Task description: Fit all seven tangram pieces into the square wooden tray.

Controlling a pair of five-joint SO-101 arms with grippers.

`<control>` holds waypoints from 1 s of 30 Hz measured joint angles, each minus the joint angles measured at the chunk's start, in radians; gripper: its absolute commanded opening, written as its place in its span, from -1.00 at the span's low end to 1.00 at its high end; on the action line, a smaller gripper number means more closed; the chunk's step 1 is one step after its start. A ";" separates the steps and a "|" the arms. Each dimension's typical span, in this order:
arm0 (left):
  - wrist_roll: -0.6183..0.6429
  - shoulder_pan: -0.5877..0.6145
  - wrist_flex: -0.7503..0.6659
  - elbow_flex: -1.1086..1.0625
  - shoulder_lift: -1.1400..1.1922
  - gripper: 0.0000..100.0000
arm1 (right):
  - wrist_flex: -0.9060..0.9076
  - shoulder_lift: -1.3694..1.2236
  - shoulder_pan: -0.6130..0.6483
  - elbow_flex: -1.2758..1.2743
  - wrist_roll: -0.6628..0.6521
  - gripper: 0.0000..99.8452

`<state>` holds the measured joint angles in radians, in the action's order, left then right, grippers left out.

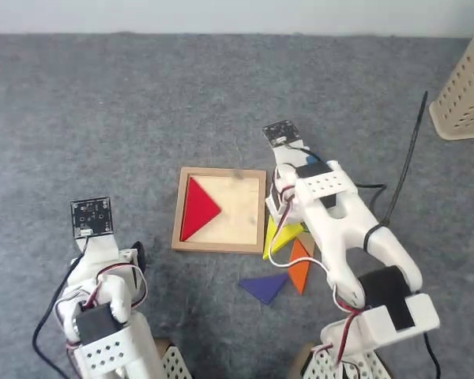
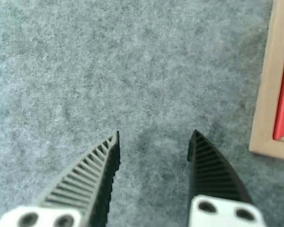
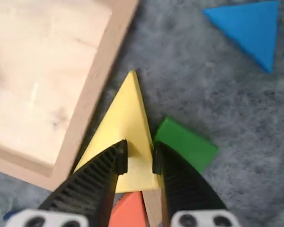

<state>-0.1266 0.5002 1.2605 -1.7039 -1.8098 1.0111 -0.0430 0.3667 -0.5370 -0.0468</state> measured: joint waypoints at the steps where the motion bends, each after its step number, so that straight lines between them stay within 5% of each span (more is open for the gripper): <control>1: 0.000 0.000 0.000 0.000 0.000 -0.55 | 0.021 -0.002 -0.006 0.009 0.000 -0.81; 10: 0.000 0.000 0.000 0.000 0.000 -0.55 | 0.091 0.161 -0.120 0.021 0.002 -0.79; 18: 0.000 0.000 0.000 0.000 0.000 -0.55 | 0.009 0.276 0.009 -0.143 0.081 -0.50; 30: 0.000 0.000 0.000 0.000 0.000 -0.55 | -0.213 0.276 0.083 -0.336 0.199 -0.50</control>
<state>-0.1266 0.5002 1.2605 -1.7039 -1.8098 0.7979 0.2332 0.4496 -0.8730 0.1527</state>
